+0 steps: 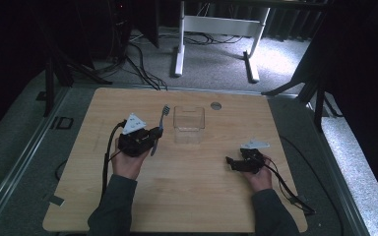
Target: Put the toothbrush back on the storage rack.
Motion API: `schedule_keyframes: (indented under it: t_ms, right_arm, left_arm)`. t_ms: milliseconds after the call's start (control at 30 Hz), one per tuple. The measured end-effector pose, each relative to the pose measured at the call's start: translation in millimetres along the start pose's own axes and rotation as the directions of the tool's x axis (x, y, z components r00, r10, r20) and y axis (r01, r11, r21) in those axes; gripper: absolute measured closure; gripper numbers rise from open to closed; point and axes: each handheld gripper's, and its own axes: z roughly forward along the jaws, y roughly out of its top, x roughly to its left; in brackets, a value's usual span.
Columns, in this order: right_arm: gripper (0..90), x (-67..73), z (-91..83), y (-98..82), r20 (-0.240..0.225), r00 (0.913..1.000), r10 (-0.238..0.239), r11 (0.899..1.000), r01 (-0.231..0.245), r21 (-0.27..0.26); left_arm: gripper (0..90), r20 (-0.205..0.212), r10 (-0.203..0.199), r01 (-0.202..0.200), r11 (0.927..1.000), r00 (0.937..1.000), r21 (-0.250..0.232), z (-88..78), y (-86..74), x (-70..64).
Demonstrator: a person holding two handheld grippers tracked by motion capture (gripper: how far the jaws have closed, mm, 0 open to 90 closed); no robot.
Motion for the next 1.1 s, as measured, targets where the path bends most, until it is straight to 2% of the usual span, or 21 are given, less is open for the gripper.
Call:
schedule_keyframes:
  t_ms: [433, 1100]
  right_arm:
    - [23.6, 0.1, 0.0, 0.2, 0.000, 1.0000, 0.001, 1.000, -0.001, 0.001]
    - [23.6, 0.0, 0.2, 0.4, -0.001, 1.0000, 0.001, 1.000, -0.001, 0.000]
  left_arm:
    - [81.8, 0.027, 0.016, -0.016, 0.9995, 0.9995, -0.027, 4.8, 9.0, 2.0]
    - [81.8, 0.042, -0.011, 0.014, 0.9967, 0.9991, -0.080, 14.1, 18.9, 0.9]
